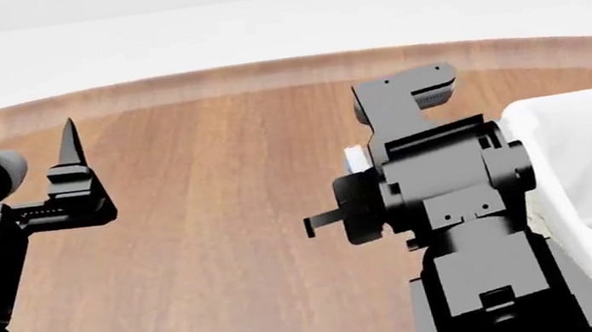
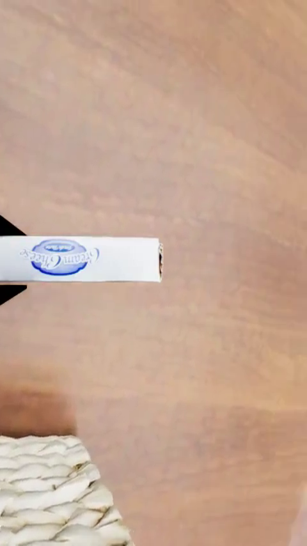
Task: Pick up the alphabet soup and the cream cheese box, and put them in the basket.
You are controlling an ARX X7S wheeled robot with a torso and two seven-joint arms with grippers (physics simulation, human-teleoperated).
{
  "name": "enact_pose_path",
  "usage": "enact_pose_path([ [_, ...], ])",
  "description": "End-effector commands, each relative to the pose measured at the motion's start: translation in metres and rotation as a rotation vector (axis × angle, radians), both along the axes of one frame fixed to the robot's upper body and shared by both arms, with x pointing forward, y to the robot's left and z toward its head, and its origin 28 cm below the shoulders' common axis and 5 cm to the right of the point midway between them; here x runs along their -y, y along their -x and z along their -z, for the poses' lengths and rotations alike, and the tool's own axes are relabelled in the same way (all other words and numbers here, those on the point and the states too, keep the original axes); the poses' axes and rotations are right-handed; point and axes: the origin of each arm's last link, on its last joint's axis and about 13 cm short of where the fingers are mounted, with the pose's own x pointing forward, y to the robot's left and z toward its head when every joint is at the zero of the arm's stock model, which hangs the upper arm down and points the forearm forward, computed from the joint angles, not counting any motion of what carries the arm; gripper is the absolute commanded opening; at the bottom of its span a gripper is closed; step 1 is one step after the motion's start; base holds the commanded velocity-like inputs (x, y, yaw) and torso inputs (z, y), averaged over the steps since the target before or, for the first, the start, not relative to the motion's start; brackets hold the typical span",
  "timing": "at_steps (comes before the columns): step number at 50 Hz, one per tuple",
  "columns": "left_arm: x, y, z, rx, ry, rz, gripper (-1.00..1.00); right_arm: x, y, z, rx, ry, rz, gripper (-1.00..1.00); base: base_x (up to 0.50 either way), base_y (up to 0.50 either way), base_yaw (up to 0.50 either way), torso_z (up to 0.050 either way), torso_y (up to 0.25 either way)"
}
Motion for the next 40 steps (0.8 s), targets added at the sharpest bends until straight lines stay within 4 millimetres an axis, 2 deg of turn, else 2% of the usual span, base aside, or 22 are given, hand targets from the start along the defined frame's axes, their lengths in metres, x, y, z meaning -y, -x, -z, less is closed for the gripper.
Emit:
enact_pose_path([
  [1, -0.001, 0.000, 0.000, 0.000, 0.003, -0.003, 1.00, 0.000, -0.009, -0.034, 0.126, 0.002, -0.033, -1.00, 0.00, 0.00, 0.00, 0.000, 0.000],
  [8, -0.001, 0.000, 0.000, 0.001, 0.003, -0.002, 1.00, 0.013, -0.010, -0.062, 0.222, -0.007, 0.023, -1.00, 0.00, 0.00, 0.00, 0.000, 0.000],
  [24, -0.002, 0.000, 0.000, 0.004, 0.002, -0.005, 1.00, 0.047, 0.000, -0.093, 0.337, 0.043, 0.264, -1.00, 0.00, 0.00, 0.00, 0.000, 0.000],
  [32, -0.002, -0.001, 0.000, 0.005, 0.002, -0.009, 1.00, 0.068, 0.003, -0.090, 0.328, 0.068, 0.378, -1.00, 0.00, 0.00, 0.00, 0.000, 0.000],
  [40, -0.002, -0.001, 0.001, 0.004, 0.000, -0.010, 1.00, 0.079, 0.007, -0.081, 0.304, 0.056, 0.432, -1.00, 0.00, 0.00, 0.00, 0.000, 0.000],
])
